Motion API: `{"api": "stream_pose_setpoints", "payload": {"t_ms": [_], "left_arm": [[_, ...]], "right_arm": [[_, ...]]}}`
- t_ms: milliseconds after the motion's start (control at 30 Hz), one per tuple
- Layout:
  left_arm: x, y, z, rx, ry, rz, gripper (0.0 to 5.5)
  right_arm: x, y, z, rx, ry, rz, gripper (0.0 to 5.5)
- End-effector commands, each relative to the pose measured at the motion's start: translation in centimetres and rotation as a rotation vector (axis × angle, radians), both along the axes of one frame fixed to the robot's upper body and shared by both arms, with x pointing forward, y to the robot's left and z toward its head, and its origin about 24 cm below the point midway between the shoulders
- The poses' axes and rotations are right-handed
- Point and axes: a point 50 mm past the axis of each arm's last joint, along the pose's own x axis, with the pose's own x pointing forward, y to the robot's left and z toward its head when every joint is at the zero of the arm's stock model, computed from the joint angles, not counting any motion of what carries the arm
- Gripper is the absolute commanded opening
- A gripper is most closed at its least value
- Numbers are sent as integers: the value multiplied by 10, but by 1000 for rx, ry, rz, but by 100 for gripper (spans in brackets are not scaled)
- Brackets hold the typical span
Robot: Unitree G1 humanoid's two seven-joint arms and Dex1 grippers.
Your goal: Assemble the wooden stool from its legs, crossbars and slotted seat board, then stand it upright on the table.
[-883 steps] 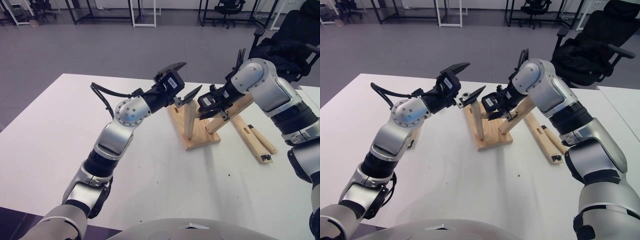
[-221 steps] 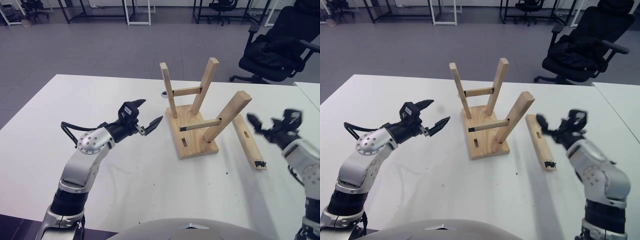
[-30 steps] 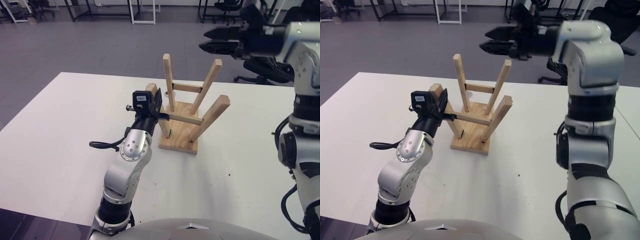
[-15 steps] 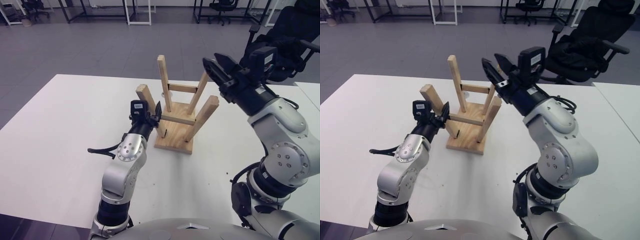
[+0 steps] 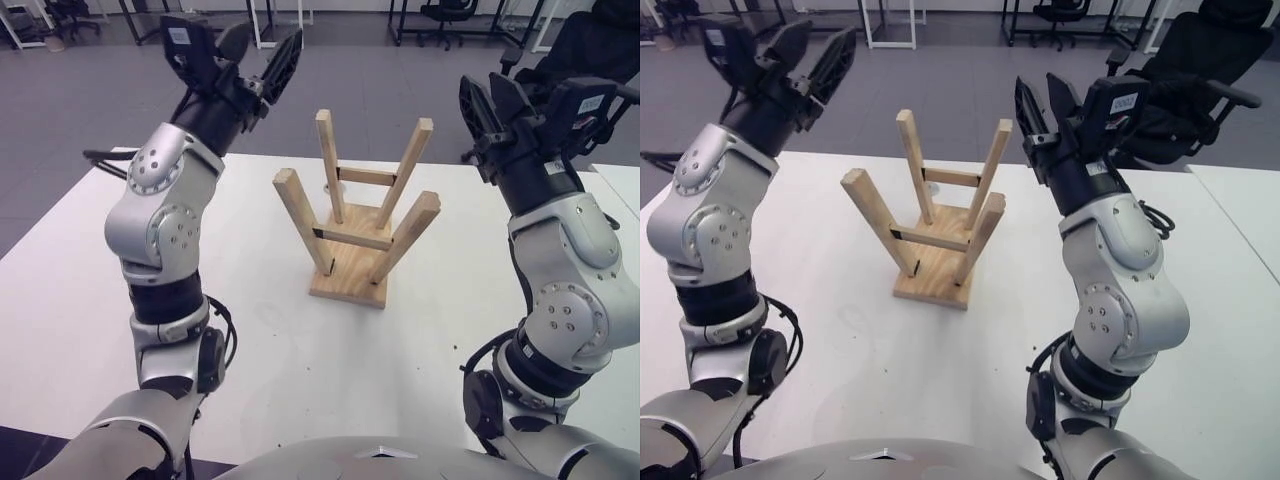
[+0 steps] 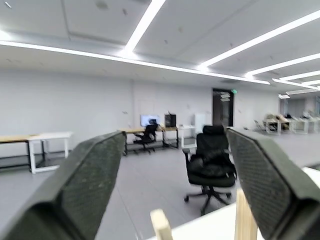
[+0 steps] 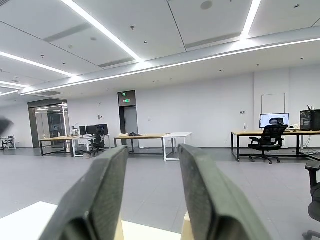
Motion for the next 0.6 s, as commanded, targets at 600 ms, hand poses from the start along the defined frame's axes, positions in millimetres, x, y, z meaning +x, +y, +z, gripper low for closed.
{"api": "stream_pose_setpoints", "payload": {"t_ms": [600], "left_arm": [[11,-26,-94,214,118,128,370]], "right_arm": [[28,1,-49,-61,240,9,188]]}}
